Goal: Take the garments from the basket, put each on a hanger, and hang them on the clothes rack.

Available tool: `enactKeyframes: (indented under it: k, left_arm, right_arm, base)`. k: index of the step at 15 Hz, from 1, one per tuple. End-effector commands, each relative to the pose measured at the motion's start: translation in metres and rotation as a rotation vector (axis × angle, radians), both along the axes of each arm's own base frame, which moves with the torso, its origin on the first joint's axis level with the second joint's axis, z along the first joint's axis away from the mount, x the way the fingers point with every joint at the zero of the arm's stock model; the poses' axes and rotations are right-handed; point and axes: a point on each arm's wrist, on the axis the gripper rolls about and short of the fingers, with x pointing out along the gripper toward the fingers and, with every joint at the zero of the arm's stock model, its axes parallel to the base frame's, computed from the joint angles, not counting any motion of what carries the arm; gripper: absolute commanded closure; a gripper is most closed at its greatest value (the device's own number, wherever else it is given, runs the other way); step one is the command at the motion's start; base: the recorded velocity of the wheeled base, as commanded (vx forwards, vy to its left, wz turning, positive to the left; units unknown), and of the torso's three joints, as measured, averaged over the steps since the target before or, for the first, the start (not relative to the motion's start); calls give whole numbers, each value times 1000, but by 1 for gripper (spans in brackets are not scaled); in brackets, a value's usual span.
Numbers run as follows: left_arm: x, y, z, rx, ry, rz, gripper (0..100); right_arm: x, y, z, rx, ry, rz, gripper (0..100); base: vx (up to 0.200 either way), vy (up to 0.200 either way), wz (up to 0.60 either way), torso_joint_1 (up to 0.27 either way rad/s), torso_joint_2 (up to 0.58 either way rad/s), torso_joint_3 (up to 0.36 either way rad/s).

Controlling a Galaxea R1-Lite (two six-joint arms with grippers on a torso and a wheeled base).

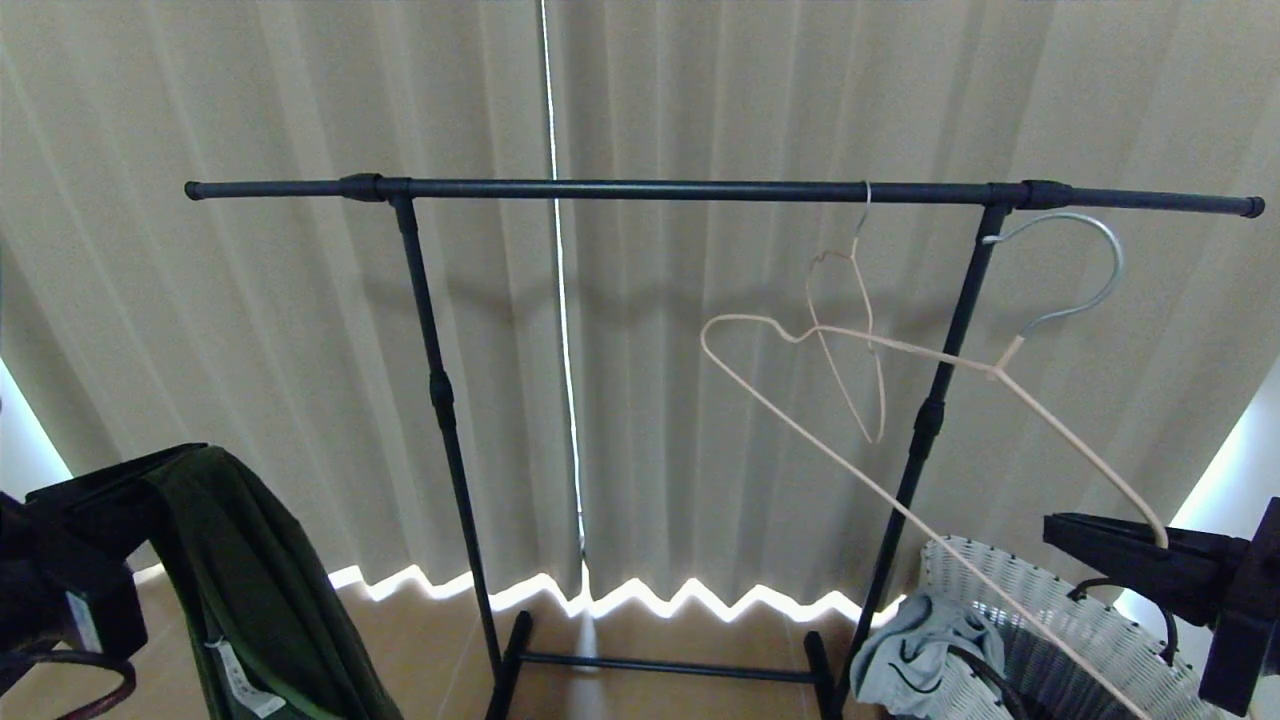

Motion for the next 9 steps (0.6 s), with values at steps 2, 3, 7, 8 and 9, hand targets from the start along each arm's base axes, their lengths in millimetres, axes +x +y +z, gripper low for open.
enactKeyframes:
  k: [2,3,7,8,9]
  left_arm:
    - [43,-12,9,26,57,86,100]
    - [55,-16,12,16,66,101,100]
    - [101,-36,22,-17,92,141,100]
    - [108,-38,22,-20,94,162,100]
    - [110,-39,23,-23,95,173,100]
  right_arm:
    - [13,13,-11,-29,74,45,100]
    - [10,14,-14,-31,85,60,100]
    - [-4,15,-22,3,124,85,100]
    - [-3,16,-21,6,122,85,100]
    - [-3,16,-21,6,122,85,100]
  base:
    - [0,0,0,0,0,0]
    - [0,0,0,0,0,0]
    - [0,0,0,0,0,0]
    - [0,0,0,0,0,0]
    - [0,0,0,0,0,0]
